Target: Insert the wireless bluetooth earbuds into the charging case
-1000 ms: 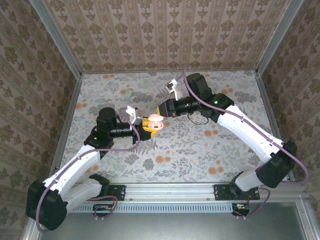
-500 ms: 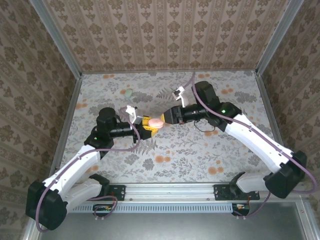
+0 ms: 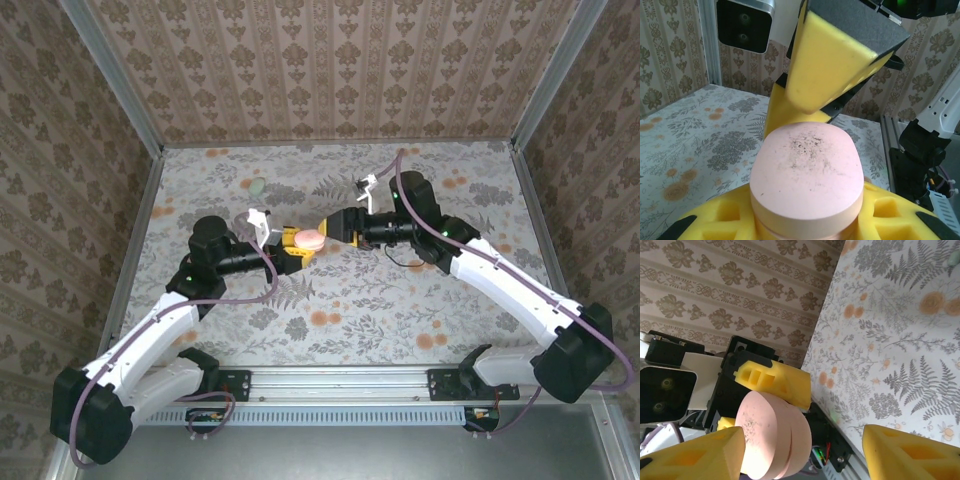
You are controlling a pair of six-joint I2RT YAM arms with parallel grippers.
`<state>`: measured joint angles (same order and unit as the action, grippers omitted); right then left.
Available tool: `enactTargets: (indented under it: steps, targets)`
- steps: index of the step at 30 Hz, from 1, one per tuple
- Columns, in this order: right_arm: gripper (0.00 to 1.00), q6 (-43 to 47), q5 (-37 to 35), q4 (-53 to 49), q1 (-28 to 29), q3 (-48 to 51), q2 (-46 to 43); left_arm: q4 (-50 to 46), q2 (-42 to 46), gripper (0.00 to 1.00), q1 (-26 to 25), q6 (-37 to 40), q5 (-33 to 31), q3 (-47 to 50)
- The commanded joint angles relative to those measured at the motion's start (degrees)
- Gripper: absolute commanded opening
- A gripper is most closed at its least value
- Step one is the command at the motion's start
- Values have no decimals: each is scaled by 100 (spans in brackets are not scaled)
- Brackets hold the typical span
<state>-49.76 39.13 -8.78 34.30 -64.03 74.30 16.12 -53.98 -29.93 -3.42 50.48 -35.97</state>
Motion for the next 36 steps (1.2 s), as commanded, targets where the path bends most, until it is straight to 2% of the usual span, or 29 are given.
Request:
enactTargets:
  steps: [1,10,14,18,21,24,27,28,29,36]
  targets:
    - [66,-560,320,702,122,27,156,188,31,7,1,-54,-82,-167]
    - [65,-976,538,1203,320,31,389,398,-78,7,5,-207,-174,-213]
    - [54,-1157,578,1418,331,73,427,403,-96,9,1,-244,-179,-226]
    - [40,-1332,535,1629,331,110,461,359,-87,17,5,-248,-162,-204]
    - [33,-1493,508,1777,330,110,506,289,-63,26,5,-231,-146,-213]
    - [32,-1679,482,1959,309,125,506,197,-36,47,5,-245,-160,-227]
    - [32,-1744,452,2004,241,95,506,48,56,78,5,-208,-247,-226]
    - [32,-1753,422,1973,195,99,506,-36,118,93,5,-195,-303,-219]
    - [32,-1750,401,1939,140,100,506,-98,178,100,9,-179,-371,-197]
    - [29,-1625,295,1598,-353,94,723,-785,797,100,182,-106,-1019,-1]
